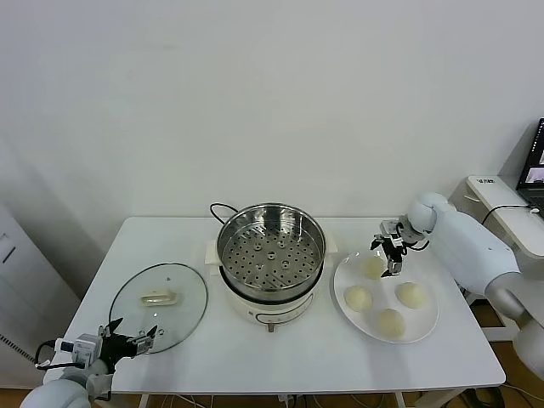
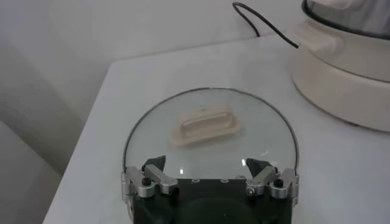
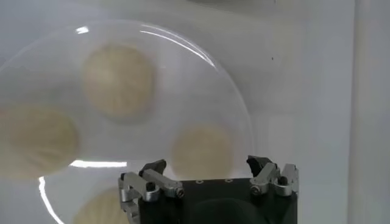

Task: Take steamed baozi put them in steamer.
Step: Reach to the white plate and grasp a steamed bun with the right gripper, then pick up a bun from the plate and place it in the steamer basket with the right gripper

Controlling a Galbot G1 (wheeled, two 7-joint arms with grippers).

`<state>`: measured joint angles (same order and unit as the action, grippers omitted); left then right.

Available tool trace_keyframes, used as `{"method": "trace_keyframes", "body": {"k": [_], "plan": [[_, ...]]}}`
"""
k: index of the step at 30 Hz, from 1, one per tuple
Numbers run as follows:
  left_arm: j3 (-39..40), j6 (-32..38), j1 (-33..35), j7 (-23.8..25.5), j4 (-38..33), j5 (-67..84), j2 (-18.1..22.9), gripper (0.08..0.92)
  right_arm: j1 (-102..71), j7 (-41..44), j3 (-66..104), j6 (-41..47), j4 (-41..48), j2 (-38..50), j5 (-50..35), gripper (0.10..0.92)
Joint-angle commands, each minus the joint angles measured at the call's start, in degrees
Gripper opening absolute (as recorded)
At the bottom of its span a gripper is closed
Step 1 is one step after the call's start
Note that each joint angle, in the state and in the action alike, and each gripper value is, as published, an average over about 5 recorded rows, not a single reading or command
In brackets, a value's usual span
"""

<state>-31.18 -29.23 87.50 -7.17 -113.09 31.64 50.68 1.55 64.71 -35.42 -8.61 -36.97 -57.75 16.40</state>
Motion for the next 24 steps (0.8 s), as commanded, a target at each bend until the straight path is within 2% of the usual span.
{"method": "trace_keyframes", "body": {"k": [1,8,17,24], "plan": [[0.0,0.1,0.1,0.0,-0.1,0.0,0.0,0.823,0.2,0.8,0.4,-0.7,3.4,-2.8,2.0,0.658],[-0.2,0.2,0.3,0.0,-0.1,0.1,0.0,0.823,-0.7,1.6,1.1,-1.7,2.9,-2.9,3.3,0.497],[-0.3,0.1,0.3,-0.2,-0.3,0.1,0.4,0.823,-0.7,1.6,1.6,-3.5,-0.6,-0.8,4.3,0.471],[-0.2,0.0,0.2,-0.4,-0.4,0.1,0.6,0.823,7.1,2.6,-6.3,-4.4,-10.4,5.7,-1.5,0.452]]}}
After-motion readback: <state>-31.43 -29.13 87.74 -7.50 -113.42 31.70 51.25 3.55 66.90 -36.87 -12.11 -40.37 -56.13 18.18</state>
